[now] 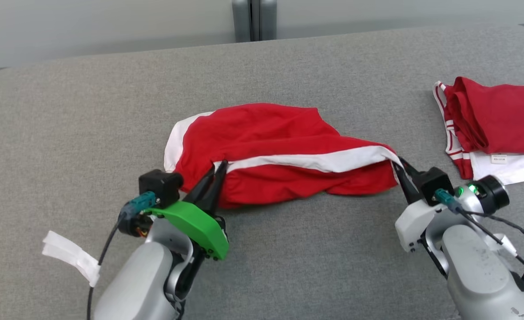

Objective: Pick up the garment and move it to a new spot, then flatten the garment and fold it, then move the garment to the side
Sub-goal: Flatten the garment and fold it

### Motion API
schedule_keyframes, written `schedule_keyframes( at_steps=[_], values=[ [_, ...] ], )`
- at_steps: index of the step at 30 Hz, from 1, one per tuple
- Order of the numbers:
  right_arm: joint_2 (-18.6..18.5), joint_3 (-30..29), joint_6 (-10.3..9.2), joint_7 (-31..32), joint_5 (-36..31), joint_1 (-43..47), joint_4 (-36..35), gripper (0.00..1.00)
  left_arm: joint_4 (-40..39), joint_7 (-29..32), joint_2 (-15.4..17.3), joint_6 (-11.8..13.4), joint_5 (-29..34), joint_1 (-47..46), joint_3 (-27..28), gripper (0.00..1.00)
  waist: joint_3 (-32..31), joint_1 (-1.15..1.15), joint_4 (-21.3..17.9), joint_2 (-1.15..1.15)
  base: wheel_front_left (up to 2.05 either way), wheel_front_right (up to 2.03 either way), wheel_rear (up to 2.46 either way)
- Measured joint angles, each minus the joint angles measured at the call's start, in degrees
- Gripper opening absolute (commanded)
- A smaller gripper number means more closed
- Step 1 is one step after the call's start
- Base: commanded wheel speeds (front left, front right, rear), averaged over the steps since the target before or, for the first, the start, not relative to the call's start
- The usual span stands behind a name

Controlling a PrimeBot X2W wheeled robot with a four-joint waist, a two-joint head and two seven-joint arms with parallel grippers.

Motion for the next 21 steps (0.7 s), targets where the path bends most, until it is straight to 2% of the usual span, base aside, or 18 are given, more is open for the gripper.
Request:
schedule_keyframes(
  at_steps=[5, 11, 16, 21],
  values=[
    [-2.37, 2.64, 0.01, -0.01, 2.69, -2.44, -5.75, 0.00, -2.68, 0.80, 3.12, -0.11, 1.26, -2.58, 0.33, 0.00, -1.68, 0.00, -0.26, 0.00, 0.00, 0.00, 0.00],
    [-8.57, 7.25, 0.01, 0.08, 4.99, -8.98, -14.37, 0.00, -8.44, 3.01, 7.84, -0.75, 2.41, -8.32, 1.49, 0.00, -4.65, 0.00, -0.60, 0.00, 0.00, 0.00, 0.00],
    [-12.55, 11.00, 0.01, 3.00, 6.72, -14.71, -22.02, 0.00, -13.62, 5.26, 10.56, -0.89, 2.70, -15.13, 3.58, 0.00, -7.50, 0.00, -0.64, 0.00, 0.00, 0.00, 0.00],
    [-15.24, 11.71, 0.01, 8.00, 9.01, -16.53, -30.54, 0.00, -18.87, 7.90, 12.05, -0.49, 1.82, -18.47, 5.55, 0.00, -10.07, 0.00, -0.54, 0.00, 0.00, 0.00, 0.00]
  ],
)
